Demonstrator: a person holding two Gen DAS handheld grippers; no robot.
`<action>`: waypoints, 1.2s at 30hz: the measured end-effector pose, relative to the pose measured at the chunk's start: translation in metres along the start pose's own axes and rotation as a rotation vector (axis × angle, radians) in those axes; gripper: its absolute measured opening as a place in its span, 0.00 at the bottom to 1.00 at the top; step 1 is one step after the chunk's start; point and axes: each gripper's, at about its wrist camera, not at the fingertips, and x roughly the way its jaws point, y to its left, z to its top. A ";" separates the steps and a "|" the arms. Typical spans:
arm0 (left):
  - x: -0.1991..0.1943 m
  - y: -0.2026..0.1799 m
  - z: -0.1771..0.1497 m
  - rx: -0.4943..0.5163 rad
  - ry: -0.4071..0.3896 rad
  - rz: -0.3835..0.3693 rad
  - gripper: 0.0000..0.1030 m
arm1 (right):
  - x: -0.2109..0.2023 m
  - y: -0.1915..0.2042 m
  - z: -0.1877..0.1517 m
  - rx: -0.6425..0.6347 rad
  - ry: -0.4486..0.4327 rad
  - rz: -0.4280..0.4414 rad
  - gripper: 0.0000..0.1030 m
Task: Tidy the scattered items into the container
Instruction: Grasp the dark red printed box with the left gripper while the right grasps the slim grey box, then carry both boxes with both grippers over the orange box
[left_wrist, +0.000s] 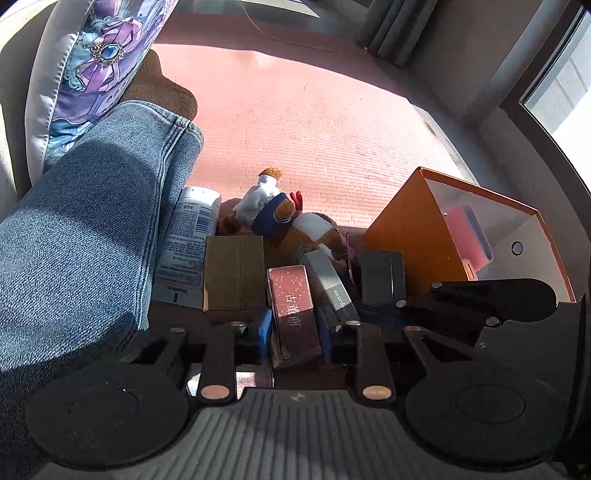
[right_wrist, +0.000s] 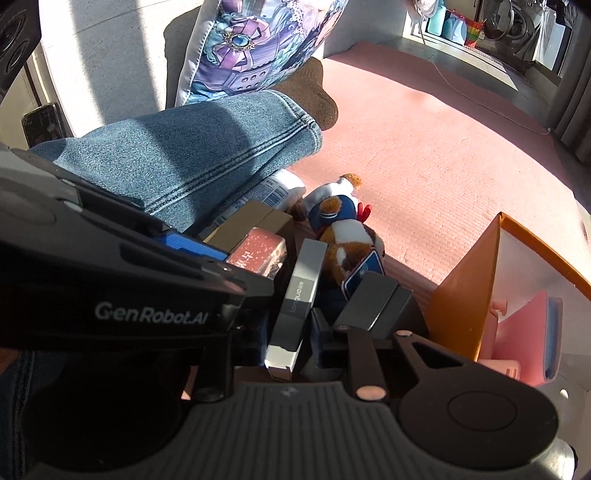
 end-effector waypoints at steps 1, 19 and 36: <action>-0.001 0.001 0.000 -0.005 0.001 -0.002 0.28 | -0.001 -0.001 0.000 0.006 -0.003 -0.004 0.21; -0.064 -0.011 -0.009 -0.008 -0.078 -0.002 0.26 | -0.084 -0.004 -0.013 0.125 -0.149 0.036 0.15; -0.118 -0.060 0.006 0.071 -0.216 -0.067 0.26 | -0.177 -0.054 -0.035 0.360 -0.404 -0.002 0.16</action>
